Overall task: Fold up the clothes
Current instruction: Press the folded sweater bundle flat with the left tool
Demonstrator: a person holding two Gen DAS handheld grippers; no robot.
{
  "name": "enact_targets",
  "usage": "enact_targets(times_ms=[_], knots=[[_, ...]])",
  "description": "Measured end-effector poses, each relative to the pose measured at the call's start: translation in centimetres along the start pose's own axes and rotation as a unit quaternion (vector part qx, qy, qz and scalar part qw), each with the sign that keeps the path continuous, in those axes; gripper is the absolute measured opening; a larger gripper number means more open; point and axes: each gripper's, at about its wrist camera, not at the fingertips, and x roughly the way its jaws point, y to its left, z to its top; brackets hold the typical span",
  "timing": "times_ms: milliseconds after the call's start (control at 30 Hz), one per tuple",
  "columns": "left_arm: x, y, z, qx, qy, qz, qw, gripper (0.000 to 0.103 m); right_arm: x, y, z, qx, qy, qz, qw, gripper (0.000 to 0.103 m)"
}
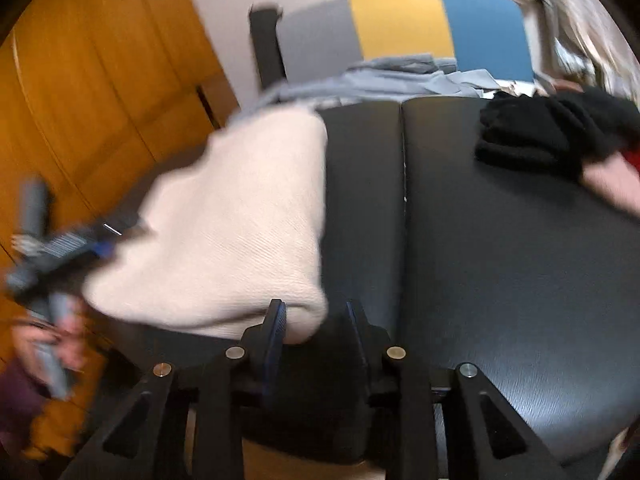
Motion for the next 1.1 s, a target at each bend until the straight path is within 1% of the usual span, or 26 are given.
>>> enact_targets(times_ms=[33,67,100,133,167,267,300,333,367,400,433,467,500,533,600,633,700,800,867,900,967,1000,1067,1100], knots=[[0.0,-0.6,-0.2,0.023,0.001,0.005,0.9997,0.068,0.8,0.3,0.1,-0.008,0.01,0.006,1.0,0.031],[0.4,-1.1,0.0,0.041,0.005,0.017,0.999,0.068,1.3,0.6,0.2,-0.011,0.011,0.011,1.0,0.031],[0.8,-1.2,-0.1,0.056,0.01,0.033,0.9978,0.068,1.2,1.1,0.4,-0.013,-0.005,0.024,1.0,0.021],[1.3,-1.4,-0.4,0.077,0.019,0.062,0.9949,0.068,0.9,1.5,0.6,-0.017,-0.024,0.036,0.999,0.014],[1.4,-1.2,-0.5,0.08,0.02,0.072,0.994,0.068,0.4,2.1,0.9,-0.022,-0.036,0.031,0.999,0.011],[1.7,-0.4,-0.8,0.087,0.025,0.103,0.9906,0.073,-1.8,2.7,1.2,-0.017,-0.064,-0.006,0.998,0.007],[1.8,-0.2,-0.9,0.089,0.027,0.113,0.9892,0.079,-2.2,2.5,1.1,-0.011,-0.066,-0.015,0.998,0.006],[1.9,0.1,-1.0,0.092,0.028,0.123,0.9878,0.082,-2.0,2.3,0.9,-0.006,-0.057,-0.021,0.998,0.006],[2.0,0.3,-1.1,0.093,0.03,0.132,0.9865,0.083,-1.5,2.2,0.4,-0.003,-0.043,-0.023,0.999,0.006],[2.0,0.7,-1.2,0.087,0.031,0.128,0.9874,0.085,-0.7,1.9,-0.4,0.0,-0.026,-0.024,0.999,0.006],[2.0,1.0,-1.3,0.08,0.034,0.123,0.9886,0.085,-0.2,1.6,-1.0,0.008,-0.015,-0.009,1.0,0.006],[2.0,1.2,-1.3,0.075,0.037,0.12,0.9892,0.085,0.1,1.2,-1.4,0.018,-0.006,0.015,1.0,0.006],[1.9,1.3,-1.3,0.074,0.039,0.12,0.9892,0.085,0.4,0.8,-1.8,0.028,0.002,0.039,0.999,0.008],[1.6,1.5,-1.1,0.073,0.042,0.119,0.9893,0.085,0.2,0.5,-2.0,0.036,0.005,0.052,0.998,0.01],[0.8,2.0,-0.6,0.066,0.048,0.111,0.9905,0.085,-0.8,-0.5,-1.8,0.036,0.014,0.035,0.999,0.021],[0.1,2.3,-0.2,0.058,0.043,0.112,0.9911,0.085,-1.3,-1.0,-1.6,0.037,0.016,0.017,0.999,0.021],[-1.4,2.6,0.6,0.041,0.028,0.113,0.9924,0.084,-3.2,-2.2,-0.8,0.048,-0.003,0.0,0.999,0.024],[-3.1,1.9,2.1,0.032,-0.017,0.1,0.9943,0.084,-5.5,-2.6,1.8,0.048,-0.063,0.017,0.997,0.024],[-2.5,0.5,3.3,0.052,-0.02,0.09,0.9944,0.084,-5.4,-2.0,4.3,0.037,-0.087,0.032,0.995,0.024],[-1.9,-0.5,3.7,0.073,-0.017,0.094,0.9927,0.084,-4.8,-1.3,5.8,0.029,-0.092,0.04,0.995,0.024],[-0.4,-2.2,4.2,0.114,-0.01,0.102,0.9882,0.084,-3.0,0.2,8.2,-0.002,-0.093,0.056,0.994,0.024],[0.7,-2.7,4.3,0.133,0.0,0.111,0.9849,0.084,-1.8,1.4,9.4,-0.024,-0.087,0.062,0.994,0.024],[2.8,-3.3,4.6,0.159,0.021,0.127,0.9788,0.084,1.1,3.4,11.5,-0.068,-0.06,0.071,0.993,0.024],[3.8,-3.3,4.8,0.168,0.031,0.134,0.9762,0.084,2.8,4.4,12.6,-0.092,-0.044,0.068,0.992,0.024]])
